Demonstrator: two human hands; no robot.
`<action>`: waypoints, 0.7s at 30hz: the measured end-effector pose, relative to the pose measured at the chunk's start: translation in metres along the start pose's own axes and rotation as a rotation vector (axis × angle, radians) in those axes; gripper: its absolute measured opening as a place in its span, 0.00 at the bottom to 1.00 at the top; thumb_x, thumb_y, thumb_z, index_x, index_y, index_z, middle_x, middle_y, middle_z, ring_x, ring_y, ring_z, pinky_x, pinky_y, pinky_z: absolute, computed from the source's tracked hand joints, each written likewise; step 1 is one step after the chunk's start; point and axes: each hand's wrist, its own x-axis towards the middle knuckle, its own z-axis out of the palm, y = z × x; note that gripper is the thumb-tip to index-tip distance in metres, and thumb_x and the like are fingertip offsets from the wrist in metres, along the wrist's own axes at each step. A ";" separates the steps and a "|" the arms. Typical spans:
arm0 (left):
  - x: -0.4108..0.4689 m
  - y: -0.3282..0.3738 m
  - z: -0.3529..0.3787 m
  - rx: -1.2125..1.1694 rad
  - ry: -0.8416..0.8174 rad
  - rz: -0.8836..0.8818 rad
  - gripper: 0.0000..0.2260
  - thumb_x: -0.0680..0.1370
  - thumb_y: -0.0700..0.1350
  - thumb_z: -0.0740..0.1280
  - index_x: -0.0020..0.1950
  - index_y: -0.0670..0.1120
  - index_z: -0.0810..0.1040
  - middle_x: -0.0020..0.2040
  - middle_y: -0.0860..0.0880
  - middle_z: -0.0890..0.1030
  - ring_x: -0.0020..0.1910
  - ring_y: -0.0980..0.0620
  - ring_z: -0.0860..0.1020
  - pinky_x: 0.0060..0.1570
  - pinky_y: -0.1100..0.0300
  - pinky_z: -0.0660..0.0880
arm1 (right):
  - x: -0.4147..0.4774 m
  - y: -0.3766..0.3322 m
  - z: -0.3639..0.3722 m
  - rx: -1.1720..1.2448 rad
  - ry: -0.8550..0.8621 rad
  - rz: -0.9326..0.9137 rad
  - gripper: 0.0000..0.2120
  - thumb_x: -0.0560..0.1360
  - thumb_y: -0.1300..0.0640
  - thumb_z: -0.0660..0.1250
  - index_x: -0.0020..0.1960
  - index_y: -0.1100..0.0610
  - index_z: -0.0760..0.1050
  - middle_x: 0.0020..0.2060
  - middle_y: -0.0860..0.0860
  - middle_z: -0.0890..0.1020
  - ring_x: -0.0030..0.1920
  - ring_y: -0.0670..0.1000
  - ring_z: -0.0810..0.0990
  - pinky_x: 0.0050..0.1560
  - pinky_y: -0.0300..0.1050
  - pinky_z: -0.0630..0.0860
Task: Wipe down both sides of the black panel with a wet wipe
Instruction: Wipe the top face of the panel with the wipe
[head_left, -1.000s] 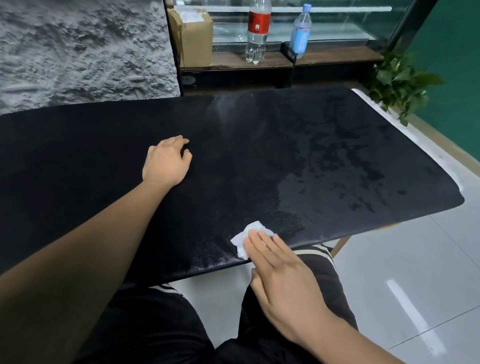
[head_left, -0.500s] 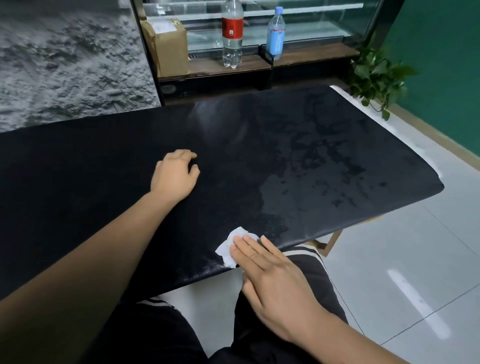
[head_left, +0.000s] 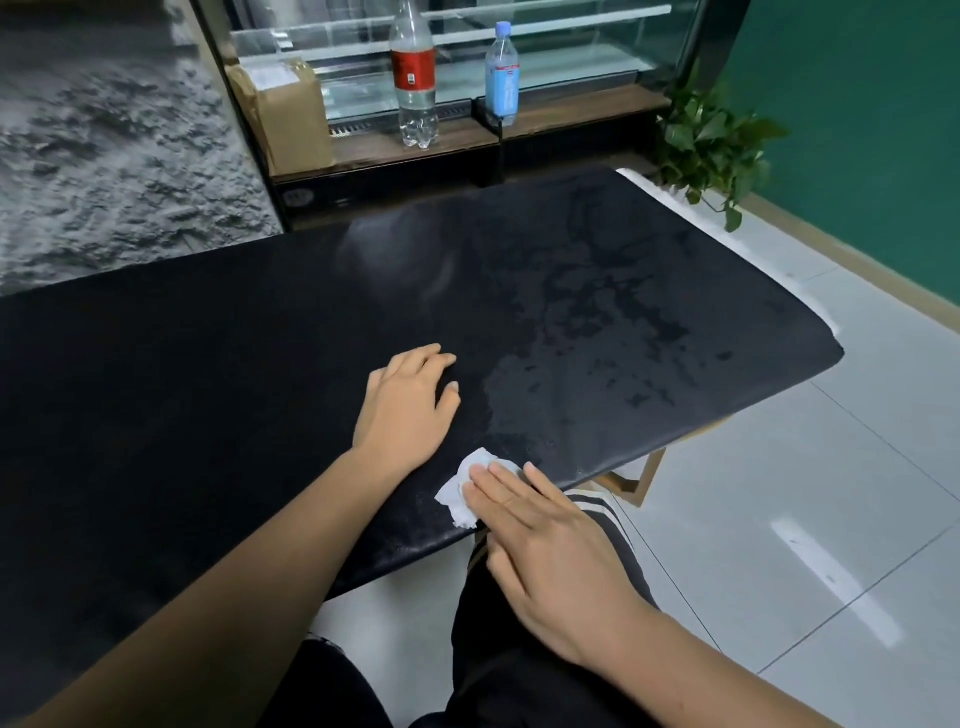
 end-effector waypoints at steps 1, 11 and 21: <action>-0.001 0.000 0.001 0.004 0.000 0.000 0.19 0.85 0.55 0.60 0.76 0.54 0.74 0.78 0.56 0.70 0.77 0.55 0.66 0.75 0.52 0.63 | -0.001 0.004 -0.002 0.006 0.003 0.010 0.27 0.82 0.52 0.55 0.81 0.53 0.67 0.81 0.47 0.65 0.82 0.45 0.58 0.83 0.48 0.52; -0.004 0.000 0.005 0.046 0.000 -0.018 0.20 0.86 0.57 0.57 0.77 0.56 0.72 0.79 0.57 0.69 0.78 0.56 0.65 0.75 0.52 0.62 | -0.016 0.069 -0.023 -0.019 0.032 0.166 0.27 0.82 0.51 0.51 0.81 0.50 0.67 0.81 0.44 0.64 0.82 0.43 0.59 0.83 0.47 0.51; -0.005 0.001 0.005 0.036 0.002 -0.026 0.20 0.86 0.57 0.57 0.77 0.56 0.72 0.79 0.57 0.70 0.78 0.56 0.65 0.75 0.51 0.63 | -0.024 0.120 -0.034 -0.068 0.109 0.311 0.26 0.83 0.53 0.48 0.79 0.50 0.67 0.80 0.42 0.66 0.81 0.40 0.57 0.83 0.43 0.49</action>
